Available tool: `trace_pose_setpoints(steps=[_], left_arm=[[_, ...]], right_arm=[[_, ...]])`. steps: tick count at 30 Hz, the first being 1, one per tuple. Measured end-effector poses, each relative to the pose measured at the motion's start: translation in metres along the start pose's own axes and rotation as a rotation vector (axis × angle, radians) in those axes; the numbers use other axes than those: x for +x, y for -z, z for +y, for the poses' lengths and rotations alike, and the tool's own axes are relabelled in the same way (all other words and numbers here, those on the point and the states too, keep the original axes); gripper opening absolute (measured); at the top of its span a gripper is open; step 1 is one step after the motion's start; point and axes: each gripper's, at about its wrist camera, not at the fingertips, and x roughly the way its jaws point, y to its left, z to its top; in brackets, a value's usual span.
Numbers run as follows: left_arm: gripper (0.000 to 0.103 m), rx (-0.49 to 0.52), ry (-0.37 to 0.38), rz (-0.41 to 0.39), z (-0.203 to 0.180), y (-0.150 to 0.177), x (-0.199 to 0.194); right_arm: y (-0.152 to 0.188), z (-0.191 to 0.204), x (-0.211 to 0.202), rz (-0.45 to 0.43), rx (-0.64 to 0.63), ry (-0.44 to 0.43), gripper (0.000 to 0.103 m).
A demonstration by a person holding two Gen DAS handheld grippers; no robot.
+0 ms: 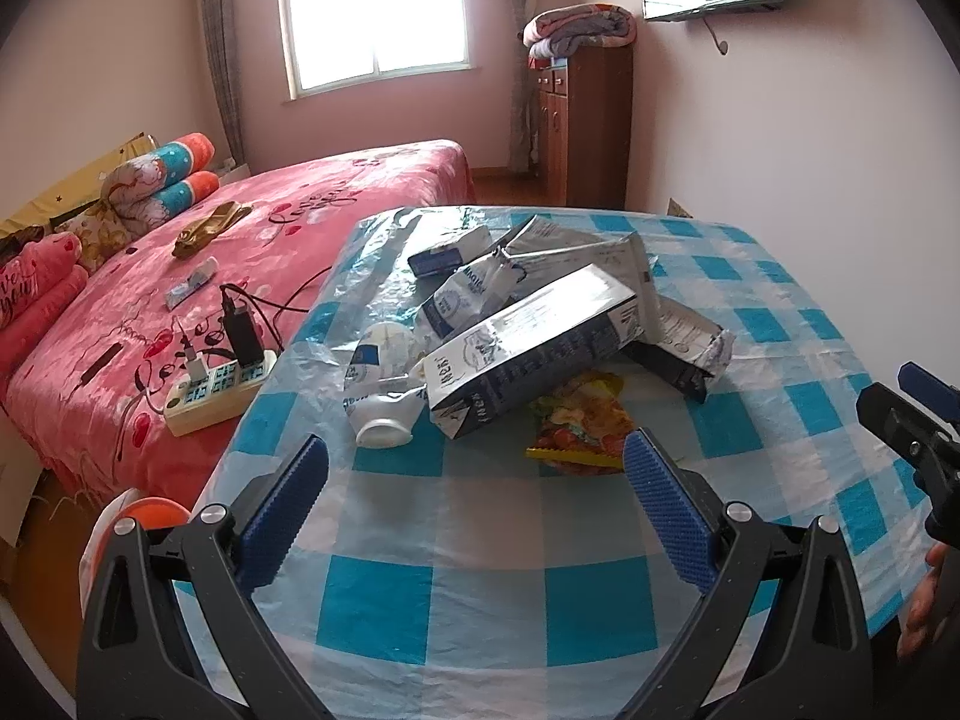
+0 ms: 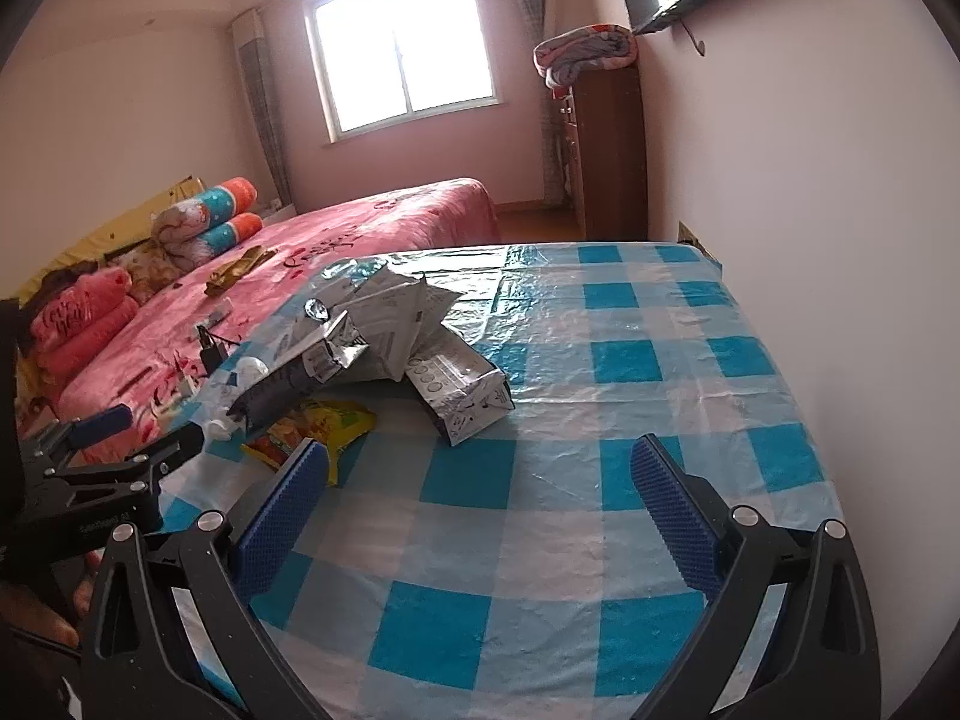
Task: Collect trash
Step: 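Move both grippers toward the pile of trash on the table, then grasp the blue-printed milk carton with the left gripper while the right gripper approaches the yellow snack bag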
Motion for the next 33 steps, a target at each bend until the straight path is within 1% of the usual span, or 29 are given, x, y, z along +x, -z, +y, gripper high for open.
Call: trace_pose_setpoints(steps=[4,6,13,21,27,30,32,33], left_arm=[[0.099,-0.001,-0.003,0.017,0.002,0.003,0.007],[0.099,-0.001,-0.006,0.025,0.002,0.004,0.010],[0.099,0.001,-0.013,0.052,0.005,0.008,0.020],[0.099,0.007,-0.020,0.085,0.017,0.015,0.036],[0.099,-0.025,0.034,0.100,0.044,0.018,0.044],[0.099,-0.014,0.066,0.078,0.055,0.014,0.045],[0.099,0.007,0.106,0.057,0.059,0.007,0.044],[0.099,0.023,0.139,0.045,0.061,0.002,0.044]], right_arm=[[0.002,0.001,0.006,-0.004,-0.020,-0.007,0.099],[0.003,0.001,0.009,0.007,-0.024,-0.009,0.099],[0.005,-0.003,0.026,0.081,0.002,-0.007,0.099],[0.009,-0.007,0.042,0.129,0.010,0.002,0.099],[0.005,-0.013,0.059,0.165,0.013,0.001,0.098],[0.001,-0.011,0.067,0.172,-0.006,-0.011,0.097],[-0.003,-0.009,0.072,0.173,-0.024,-0.018,0.093],[-0.005,-0.007,0.074,0.173,-0.033,-0.021,0.083]])
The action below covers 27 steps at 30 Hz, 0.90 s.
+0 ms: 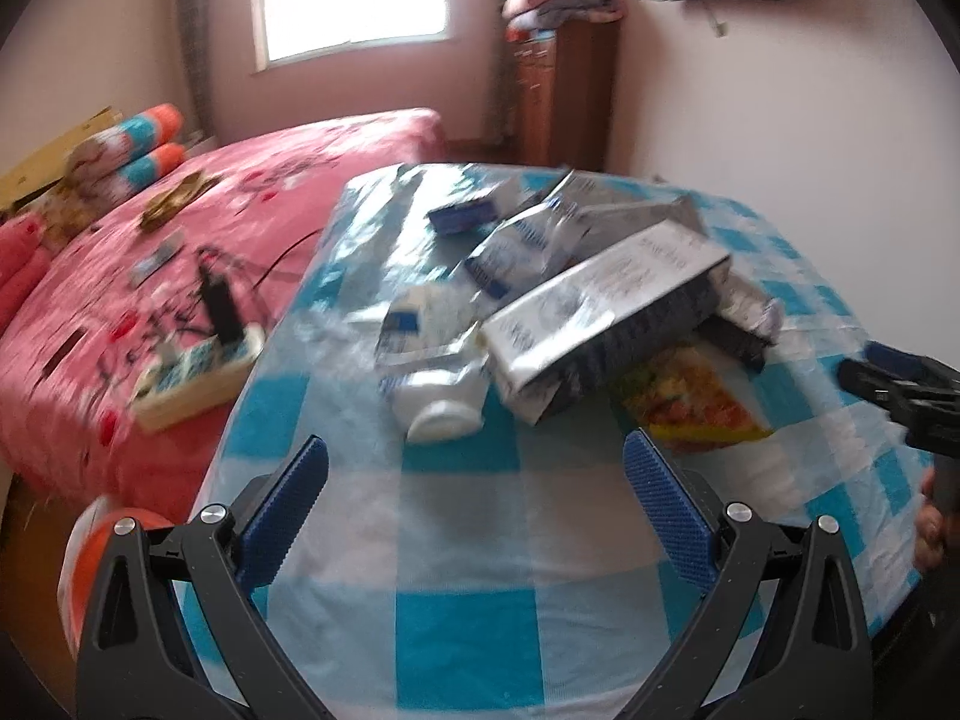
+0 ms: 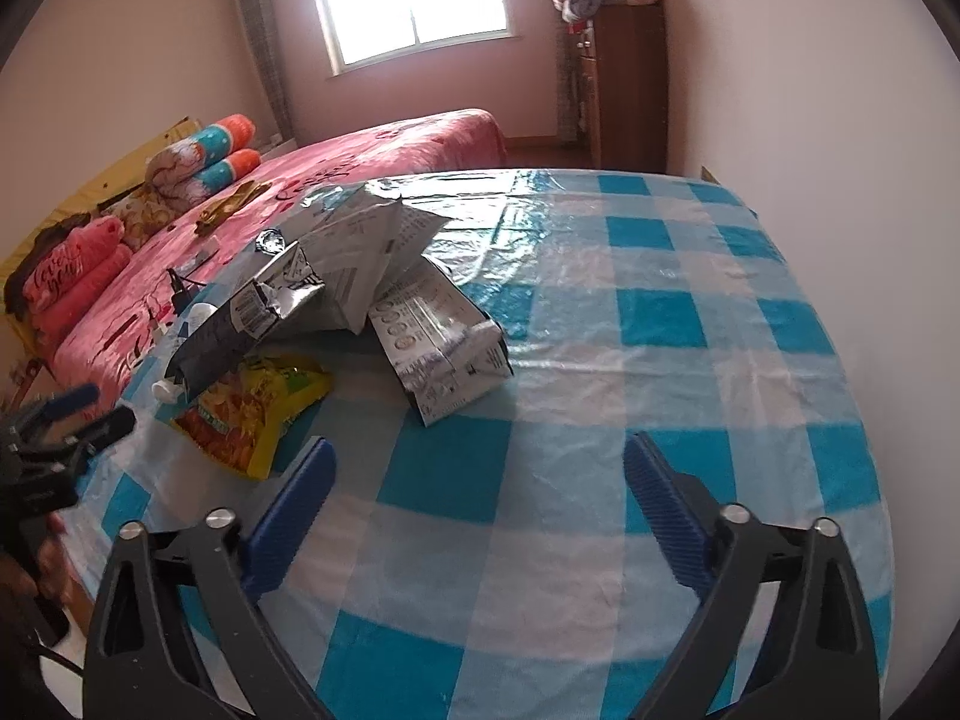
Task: Collect trash
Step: 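Grasp the blue-printed milk carton with the left gripper while the right gripper approaches the yellow snack bag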
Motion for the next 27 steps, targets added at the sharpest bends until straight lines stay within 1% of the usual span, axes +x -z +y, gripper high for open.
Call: trace_pose_setpoints(steps=[1,4,6,7,9,10,12,14,16,20,23,27], left_arm=[[0.099,0.018,0.015,-0.006,0.001,-0.004,0.001],[0.099,0.077,0.038,-0.026,0.003,-0.019,0.005],[0.099,0.110,0.083,-0.034,0.001,-0.028,0.009],[0.099,0.137,0.124,-0.028,-0.001,-0.034,0.014],[0.099,0.182,0.176,-0.004,-0.006,-0.041,0.023],[0.099,0.212,0.203,0.012,-0.010,-0.044,0.029],[0.099,0.252,0.236,0.030,-0.017,-0.050,0.039],[0.099,0.258,0.266,0.044,-0.019,-0.056,0.047],[0.099,0.261,0.319,0.065,-0.022,-0.061,0.055],[0.099,0.297,0.345,0.083,-0.028,-0.066,0.069],[0.099,0.279,0.380,0.113,-0.027,-0.068,0.078],[0.099,0.309,0.390,0.149,-0.037,-0.065,0.086]], right_arm=[[-0.003,0.002,0.003,0.004,-0.010,-0.003,0.078],[-0.011,0.003,0.012,0.023,-0.021,-0.028,0.078],[-0.015,0.004,0.017,0.028,-0.030,-0.039,0.078],[-0.018,0.004,0.019,0.032,-0.037,-0.049,0.078],[-0.023,0.005,0.025,0.047,-0.043,-0.069,0.079],[-0.026,0.005,0.028,0.054,-0.043,-0.074,0.082],[-0.031,0.004,0.033,0.061,-0.041,-0.082,0.084],[-0.036,0.005,0.036,0.065,-0.046,-0.096,0.085],[-0.041,0.008,0.041,0.067,-0.062,-0.096,0.085],[-0.047,0.009,0.056,0.097,-0.074,-0.099,0.085],[-0.049,0.009,0.071,0.123,-0.084,-0.091,0.085],[-0.046,0.006,0.085,0.155,-0.074,-0.088,0.085]])
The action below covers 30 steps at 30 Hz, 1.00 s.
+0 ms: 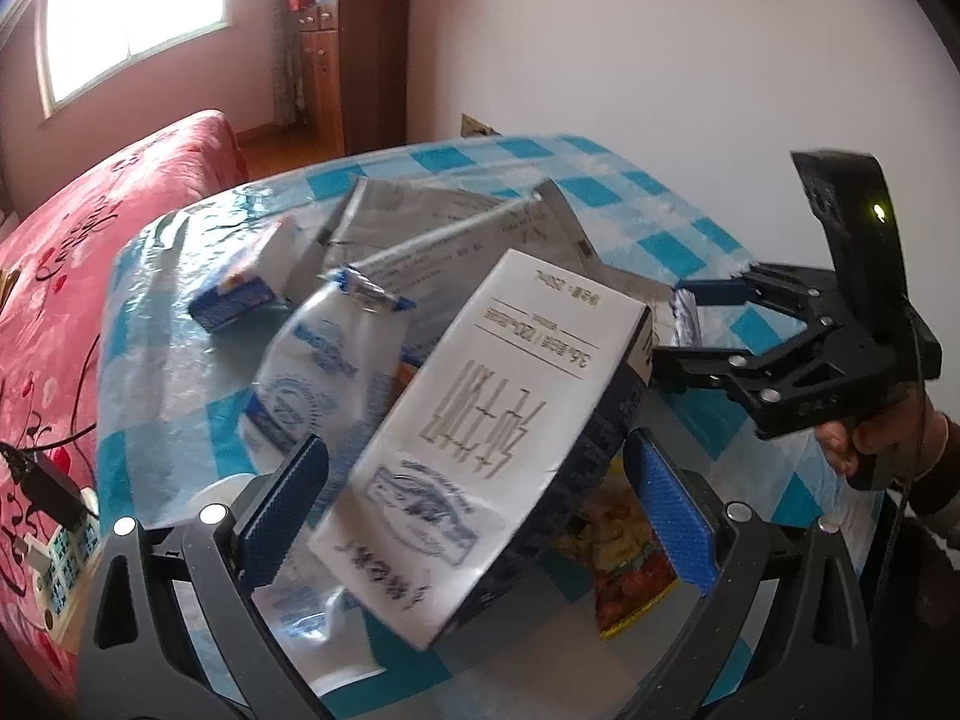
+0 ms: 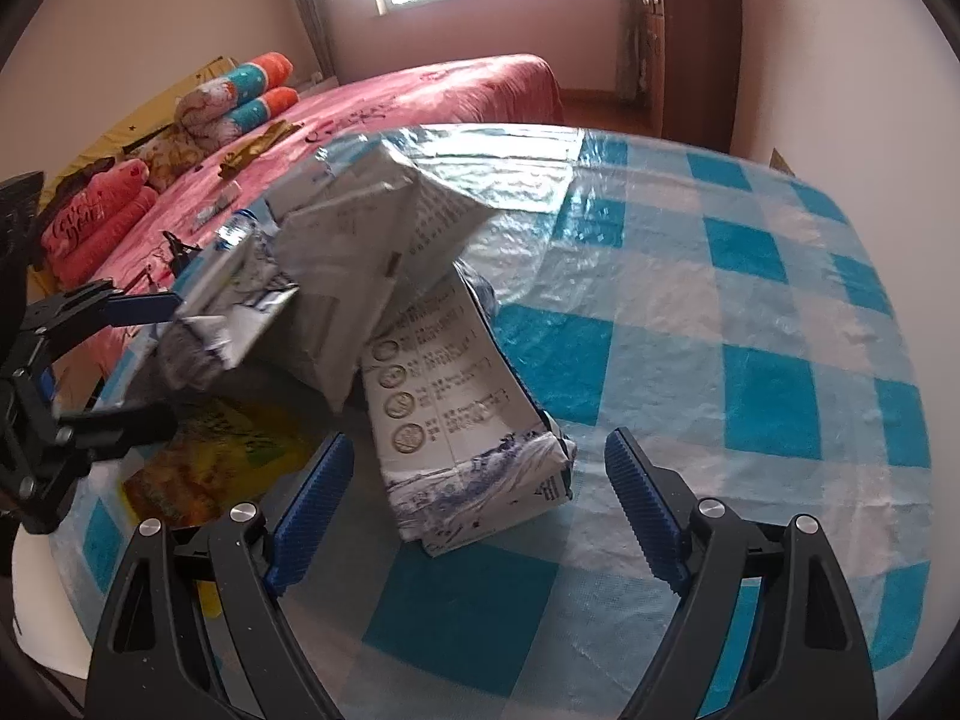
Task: Collect trash
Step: 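Grasp the blue-printed milk carton with the left gripper while the right gripper approaches the yellow snack bag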
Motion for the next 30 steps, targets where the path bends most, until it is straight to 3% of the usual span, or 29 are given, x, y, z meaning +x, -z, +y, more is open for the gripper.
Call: trace_pose_setpoints(steps=[6,13,19,26,30], left_arm=[[0.099,0.034,0.028,0.003,-0.019,0.002,0.002],[0.085,-0.018,0.071,-0.006,-0.030,0.007,-0.005],[0.083,-0.011,0.135,0.005,-0.050,0.016,-0.016],[0.085,-0.053,0.071,-0.004,-0.039,0.014,-0.018],[0.085,-0.095,0.087,0.026,-0.028,0.013,-0.007]], right_arm=[[0.016,-0.004,-0.008,-0.019,0.036,-0.024,0.085],[0.042,-0.004,-0.028,-0.034,0.083,-0.071,0.085],[0.062,0.010,-0.044,-0.024,0.052,-0.095,0.085],[0.074,0.019,-0.056,-0.019,0.042,-0.109,0.085],[0.077,0.029,-0.059,-0.016,0.017,-0.138,0.085]])
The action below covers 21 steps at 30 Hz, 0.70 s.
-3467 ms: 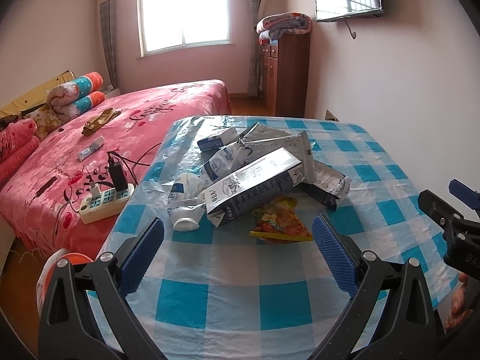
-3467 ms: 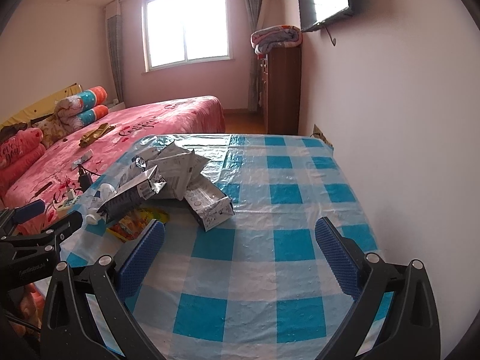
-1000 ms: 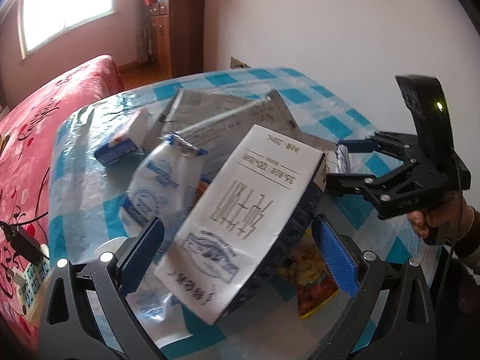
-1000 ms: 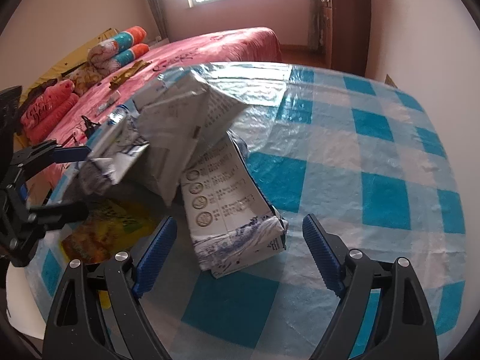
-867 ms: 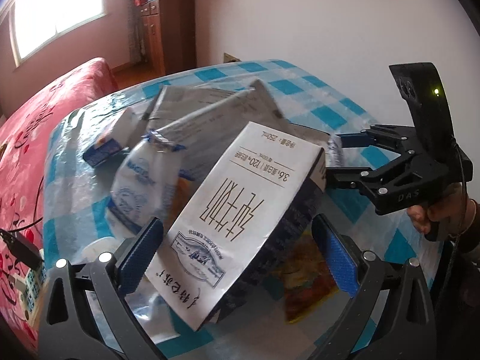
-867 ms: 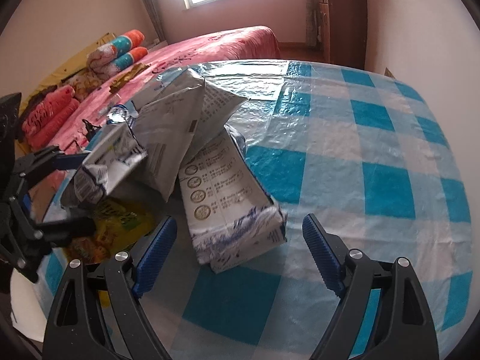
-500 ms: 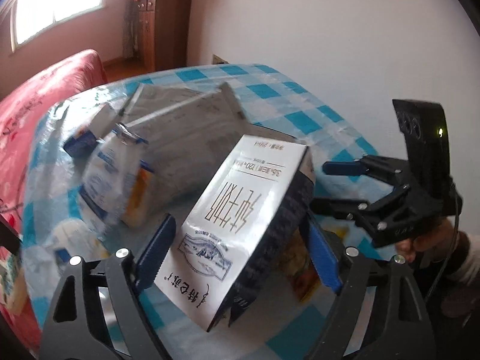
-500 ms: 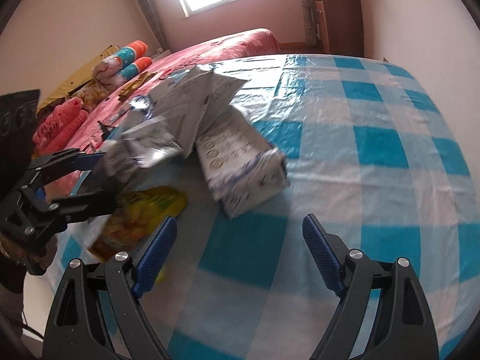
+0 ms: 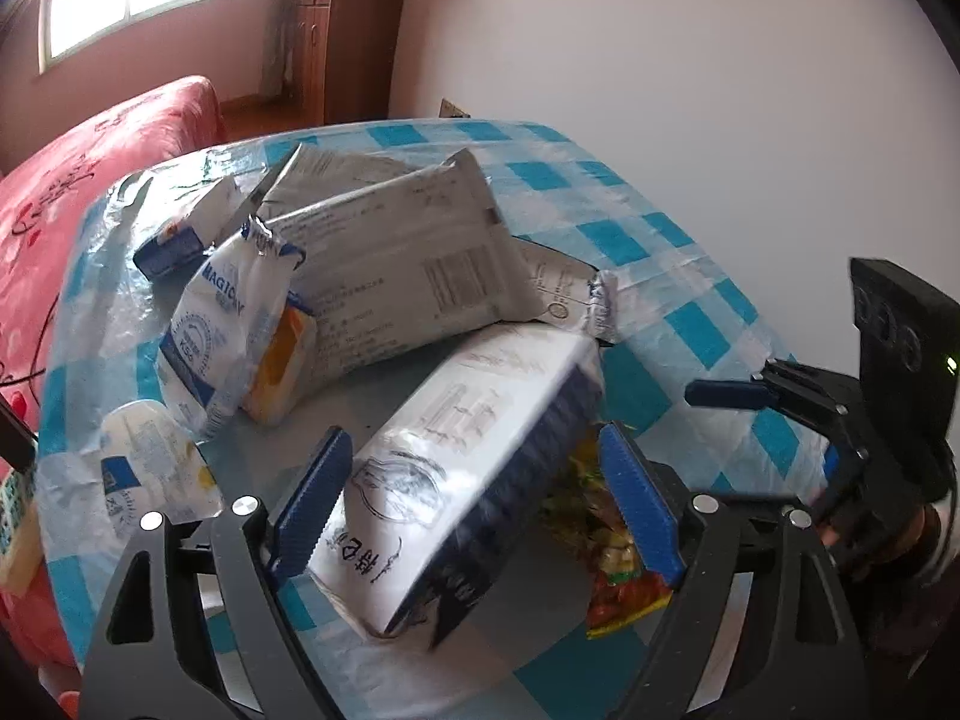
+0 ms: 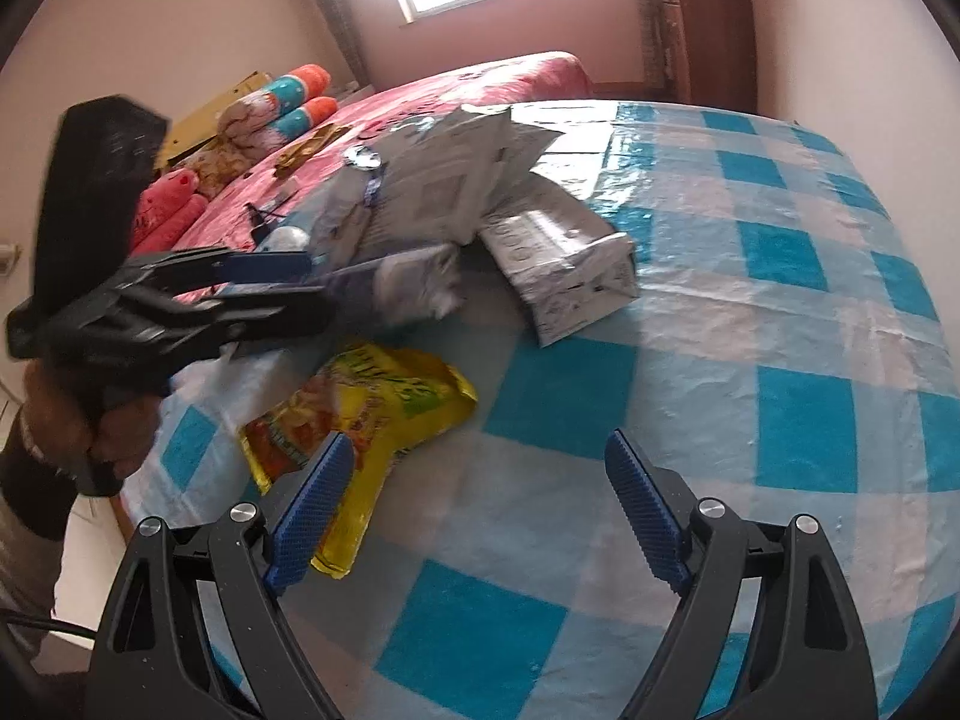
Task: Collect trash
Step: 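Grasp the blue-printed milk carton with the left gripper while the right gripper approaches the yellow snack bag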
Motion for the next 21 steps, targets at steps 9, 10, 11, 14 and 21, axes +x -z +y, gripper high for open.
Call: trace_pose_setpoints(steps=[9,10,11,14,21], left_arm=[[0.085,-0.085,0.049,0.018,0.011,0.006,0.008],[0.085,-0.079,0.040,0.017,0.008,0.007,0.007],[0.085,-0.074,0.025,0.014,0.007,0.008,0.005],[0.075,-0.073,-0.015,-0.014,0.005,0.008,-0.001],[0.061,-0.063,-0.066,-0.002,0.001,0.008,0.002]], right_arm=[[-0.001,0.023,0.007,0.014,-0.078,-0.095,0.085],[-0.002,0.026,0.009,0.015,-0.078,-0.111,0.085],[-0.002,0.027,0.011,0.014,-0.082,-0.121,0.085],[-0.003,0.033,0.017,0.012,-0.116,-0.119,0.089],[-0.010,0.042,0.033,0.025,-0.159,-0.118,0.089]])
